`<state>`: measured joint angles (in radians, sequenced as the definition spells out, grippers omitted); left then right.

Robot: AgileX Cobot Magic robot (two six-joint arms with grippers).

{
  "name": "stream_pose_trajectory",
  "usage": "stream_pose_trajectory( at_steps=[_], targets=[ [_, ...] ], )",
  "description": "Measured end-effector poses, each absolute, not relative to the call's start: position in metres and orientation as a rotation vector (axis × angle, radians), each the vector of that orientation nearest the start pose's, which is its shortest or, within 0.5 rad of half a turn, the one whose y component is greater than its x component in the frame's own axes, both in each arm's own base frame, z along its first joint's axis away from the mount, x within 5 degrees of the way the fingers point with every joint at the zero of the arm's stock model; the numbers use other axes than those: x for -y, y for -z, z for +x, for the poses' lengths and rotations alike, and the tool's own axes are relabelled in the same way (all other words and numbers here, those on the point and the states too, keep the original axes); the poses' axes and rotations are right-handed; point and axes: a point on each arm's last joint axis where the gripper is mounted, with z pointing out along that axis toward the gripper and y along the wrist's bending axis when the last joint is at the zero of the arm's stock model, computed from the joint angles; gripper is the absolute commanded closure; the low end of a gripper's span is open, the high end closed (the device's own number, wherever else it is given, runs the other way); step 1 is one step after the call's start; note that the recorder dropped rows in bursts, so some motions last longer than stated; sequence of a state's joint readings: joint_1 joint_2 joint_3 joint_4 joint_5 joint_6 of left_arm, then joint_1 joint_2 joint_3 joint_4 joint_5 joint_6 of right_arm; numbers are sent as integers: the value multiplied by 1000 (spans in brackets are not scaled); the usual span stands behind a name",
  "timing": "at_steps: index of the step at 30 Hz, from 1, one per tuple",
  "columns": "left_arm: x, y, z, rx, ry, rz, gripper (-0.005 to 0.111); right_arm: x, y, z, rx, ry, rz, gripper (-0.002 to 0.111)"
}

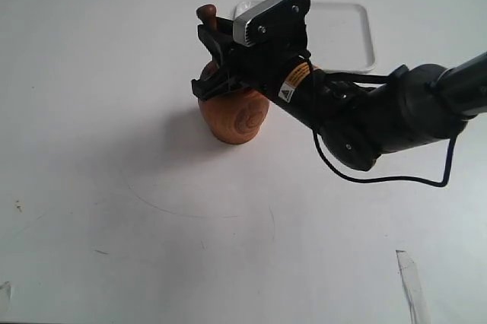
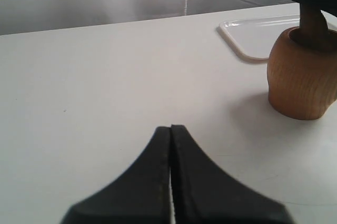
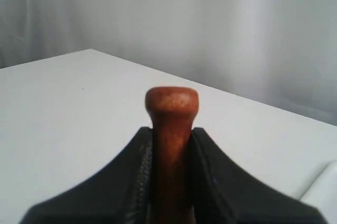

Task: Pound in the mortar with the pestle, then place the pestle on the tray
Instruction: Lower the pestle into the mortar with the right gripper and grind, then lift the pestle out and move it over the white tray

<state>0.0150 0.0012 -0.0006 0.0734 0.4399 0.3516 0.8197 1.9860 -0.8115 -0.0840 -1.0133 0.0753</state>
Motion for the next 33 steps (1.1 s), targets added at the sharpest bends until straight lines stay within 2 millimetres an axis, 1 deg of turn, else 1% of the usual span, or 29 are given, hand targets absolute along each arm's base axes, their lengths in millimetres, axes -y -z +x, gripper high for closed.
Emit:
stream_pose_trajectory(
  at_steps=[6, 9, 12, 15, 18, 20, 22, 25, 26, 27, 28, 29, 30, 31, 32, 33],
  targets=[
    [-4, -174, 51, -1901, -320, 367, 107, -280, -149, 253, -1527, -707, -693, 108],
    [-4, -174, 51, -1901, -320, 367, 107, -278, -159, 252, -1484, -718, -664, 108],
    [-4, -174, 51, -1901, -320, 367, 107, -274, -185, 251, -1403, -715, -615, 108],
    [-4, -174, 51, -1901, -320, 367, 107, -267, -218, 249, -1307, -654, -591, 108],
    [-4, -174, 51, -1901, -320, 367, 107, -255, -247, 246, -1269, -522, -601, 108],
    [-4, -174, 51, -1901, -320, 367, 107, -247, -258, 246, -1281, -398, -648, 108],
    [-4, -174, 51, -1901, -320, 367, 107, -239, -262, 252, -1321, -285, -707, 108],
    [-4, -174, 51, -1901, -320, 367, 107, -226, -258, 266, -1443, -176, -784, 108],
    [-4, -174, 51, -1901, -320, 367, 107, -217, -253, 277, -1537, -138, -812, 108],
    [-4, -174, 51, -1901, -320, 367, 107, -211, -250, 283, -1575, -121, -815, 108],
    [-4, -174, 51, -1901, -320, 367, 107, -202, -245, 295, -1634, -90, -815, 108],
    [-4, -174, 51, -1901, -320, 367, 107, -197, -243, 301, -1653, -71, -820, 108],
    [-4, -174, 51, -1901, -320, 367, 107, -192, -237, 312, -1697, -35, -866, 108],
    [-4, -174, 51, -1901, -320, 367, 107, -191, -234, 316, -1711, -19, -898, 108],
    [-4, -174, 51, -1901, -320, 367, 107, -193, -225, 325, -1737, 12, -991, 108],
    [-4, -174, 51, -1901, -320, 367, 107, -196, -220, 329, -1747, 23, -1032, 108]
  ],
)
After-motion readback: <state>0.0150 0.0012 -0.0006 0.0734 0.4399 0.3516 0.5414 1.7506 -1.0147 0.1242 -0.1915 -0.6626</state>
